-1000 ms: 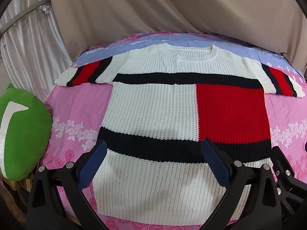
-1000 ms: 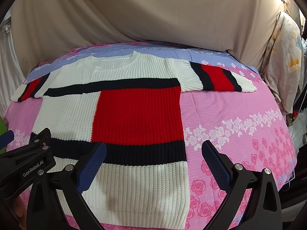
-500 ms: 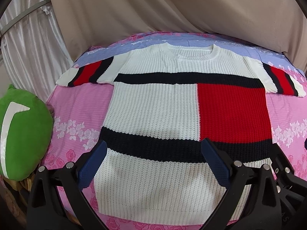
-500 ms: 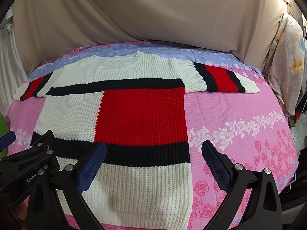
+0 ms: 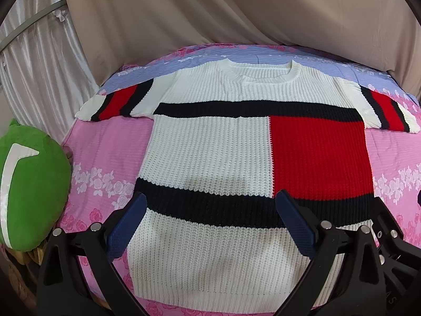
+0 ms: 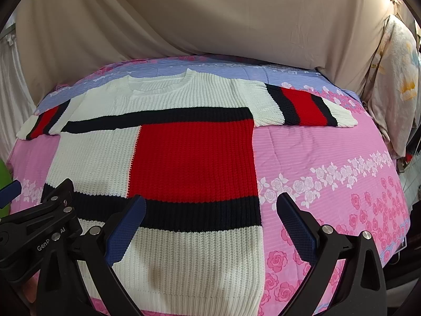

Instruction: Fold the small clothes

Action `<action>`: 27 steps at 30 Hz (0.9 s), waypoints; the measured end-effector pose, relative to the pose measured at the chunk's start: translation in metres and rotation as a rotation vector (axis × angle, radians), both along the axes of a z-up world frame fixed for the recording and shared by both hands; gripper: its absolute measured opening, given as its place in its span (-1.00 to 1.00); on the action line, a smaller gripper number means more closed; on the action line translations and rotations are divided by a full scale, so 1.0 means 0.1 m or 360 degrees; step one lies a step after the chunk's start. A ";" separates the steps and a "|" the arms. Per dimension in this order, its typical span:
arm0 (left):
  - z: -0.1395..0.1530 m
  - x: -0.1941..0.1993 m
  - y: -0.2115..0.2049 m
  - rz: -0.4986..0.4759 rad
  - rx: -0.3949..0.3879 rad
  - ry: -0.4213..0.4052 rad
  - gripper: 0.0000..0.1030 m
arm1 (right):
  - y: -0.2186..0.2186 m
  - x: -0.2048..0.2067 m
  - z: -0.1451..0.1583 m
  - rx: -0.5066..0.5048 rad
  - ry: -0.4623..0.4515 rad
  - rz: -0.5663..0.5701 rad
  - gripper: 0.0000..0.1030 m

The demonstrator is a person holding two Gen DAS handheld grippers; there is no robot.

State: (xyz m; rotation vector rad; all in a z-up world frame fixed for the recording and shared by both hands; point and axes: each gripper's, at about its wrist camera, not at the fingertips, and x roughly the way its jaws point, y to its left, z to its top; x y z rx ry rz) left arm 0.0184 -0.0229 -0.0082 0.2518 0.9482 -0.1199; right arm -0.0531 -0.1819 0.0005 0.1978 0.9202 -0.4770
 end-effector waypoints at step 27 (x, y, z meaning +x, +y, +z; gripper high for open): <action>-0.02 0.08 -0.08 -0.0002 0.0010 -0.0004 0.85 | -0.02 0.03 0.00 0.0002 0.0004 0.0001 0.90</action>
